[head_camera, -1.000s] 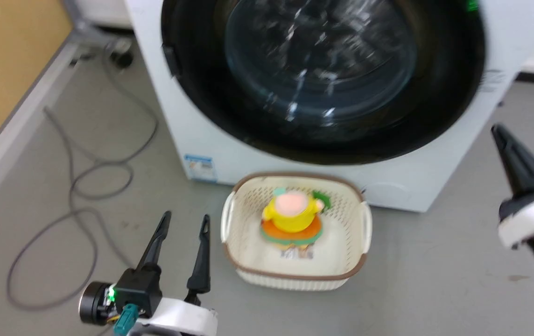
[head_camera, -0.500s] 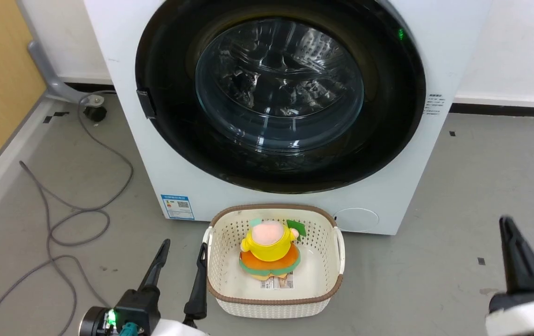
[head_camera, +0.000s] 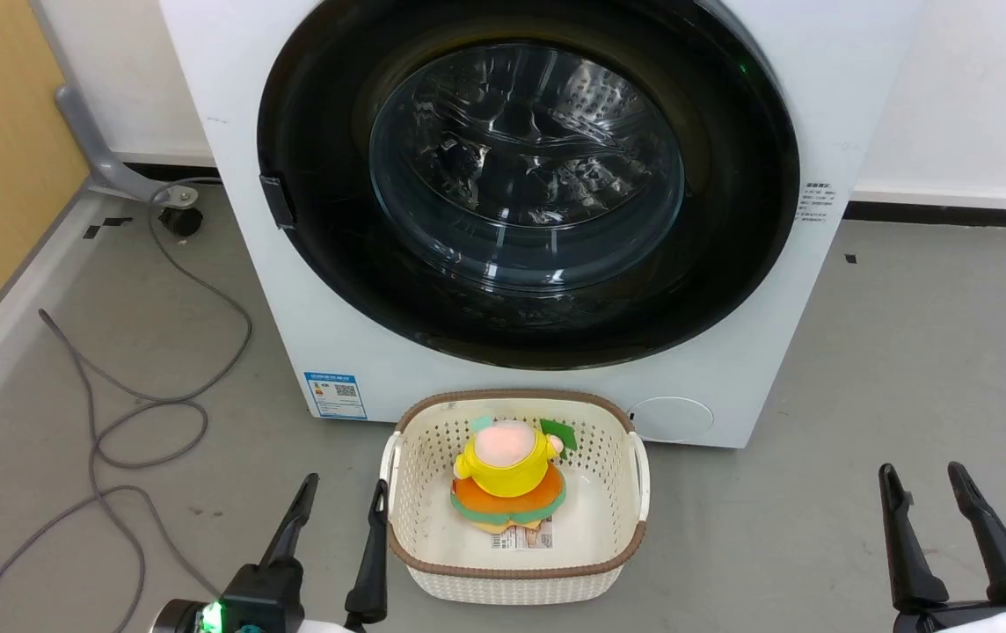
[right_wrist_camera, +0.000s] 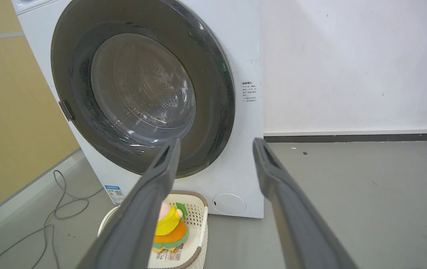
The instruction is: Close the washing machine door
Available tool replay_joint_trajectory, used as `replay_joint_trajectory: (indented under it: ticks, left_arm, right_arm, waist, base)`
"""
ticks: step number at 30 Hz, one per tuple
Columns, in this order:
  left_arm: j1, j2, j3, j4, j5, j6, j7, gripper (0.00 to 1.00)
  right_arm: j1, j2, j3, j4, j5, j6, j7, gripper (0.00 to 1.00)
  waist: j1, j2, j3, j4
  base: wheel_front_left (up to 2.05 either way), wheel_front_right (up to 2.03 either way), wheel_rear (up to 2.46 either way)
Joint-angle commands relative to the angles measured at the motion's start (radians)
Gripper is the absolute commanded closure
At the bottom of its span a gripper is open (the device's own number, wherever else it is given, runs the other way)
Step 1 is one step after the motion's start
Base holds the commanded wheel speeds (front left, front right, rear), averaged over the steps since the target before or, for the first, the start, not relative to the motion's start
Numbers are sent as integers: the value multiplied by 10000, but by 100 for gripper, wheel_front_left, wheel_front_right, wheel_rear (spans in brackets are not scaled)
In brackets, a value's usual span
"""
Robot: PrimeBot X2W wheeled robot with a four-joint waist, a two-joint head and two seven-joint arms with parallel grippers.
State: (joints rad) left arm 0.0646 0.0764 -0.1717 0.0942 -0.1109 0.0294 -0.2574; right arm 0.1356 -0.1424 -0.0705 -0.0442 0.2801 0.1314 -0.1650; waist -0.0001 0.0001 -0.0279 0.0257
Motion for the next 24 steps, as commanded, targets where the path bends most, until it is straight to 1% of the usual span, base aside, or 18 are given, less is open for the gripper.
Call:
replay_joint_trajectory:
  ticks: [1, 8, 9, 24]
  left_arm:
    - [110, 14, 61, -30, 67, 69, -44, 0]
    - [75, -6, 143, -97, 81, 179, -44, 0]
    - [-4, -8, 123, -60, 29, 150, 2, 100]
    - [-64, -31, 274, -135, 127, 104, 255, 100]
  right_arm:
    - [130, 12, 37, -30, 13, -7, -61, 0]
    - [132, -81, 128, 52, 41, -7, -141, 0]
    - [-3, -31, 123, 40, 25, 0, -82, 100]
    - [-138, 64, 170, 78, -242, -1, 80, 100]
  waist:
    - [1, -1, 14, 2]
    - [1, -1, 32, 40]
    - [1, -1, 33, 40]
    - [1, -1, 58, 12]
  base:
    - [0, 0, 0]
    - [0, 0, 0]
    - [0, 0, 0]
    - [0, 0, 0]
